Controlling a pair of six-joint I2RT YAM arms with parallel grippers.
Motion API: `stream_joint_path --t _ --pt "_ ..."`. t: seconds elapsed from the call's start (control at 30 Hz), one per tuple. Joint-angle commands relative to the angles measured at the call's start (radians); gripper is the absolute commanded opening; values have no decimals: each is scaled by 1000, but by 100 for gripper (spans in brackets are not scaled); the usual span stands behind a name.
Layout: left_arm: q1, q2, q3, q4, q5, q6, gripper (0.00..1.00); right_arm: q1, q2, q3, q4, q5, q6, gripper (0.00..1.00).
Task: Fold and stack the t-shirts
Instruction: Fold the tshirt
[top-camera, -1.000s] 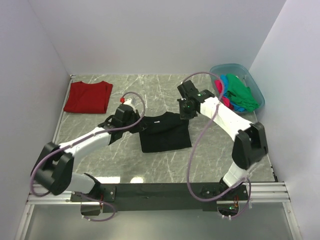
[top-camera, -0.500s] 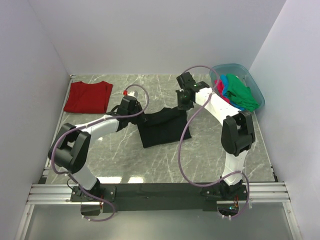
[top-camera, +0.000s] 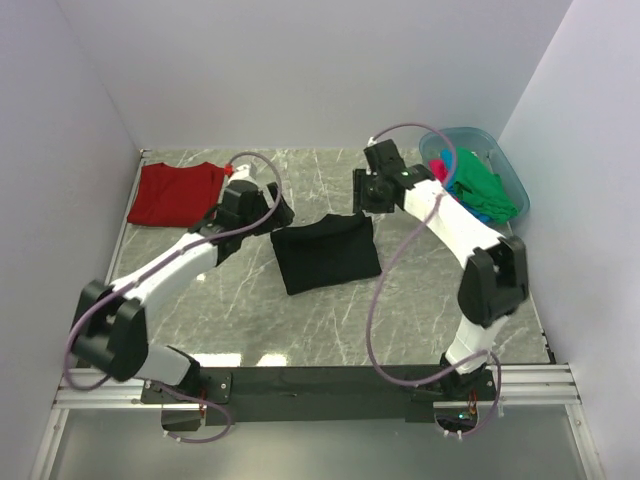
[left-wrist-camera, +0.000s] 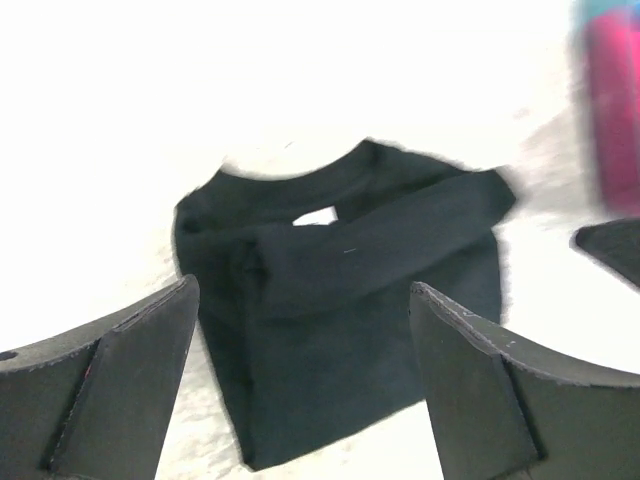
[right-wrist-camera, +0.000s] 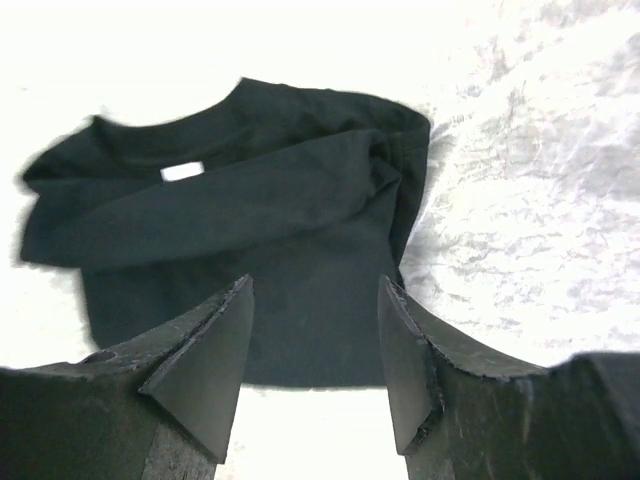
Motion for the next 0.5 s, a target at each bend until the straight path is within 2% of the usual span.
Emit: stream_joint_path --t 0.0,0.1,0.27,0.47 --pt "1 -106 -61 22 -6 10 91 1 -148 -60 75 -27 13 60" --pt "1 -147 -152 57 66 -8 91 30 -195 -135 84 -39 12 59" --pt "1 -193 -288 134 146 -51 91 103 -188 -238 141 -96 23 58" --pt "2 -230 -402 207 187 -85 91 145 -35 -163 138 -121 23 57"
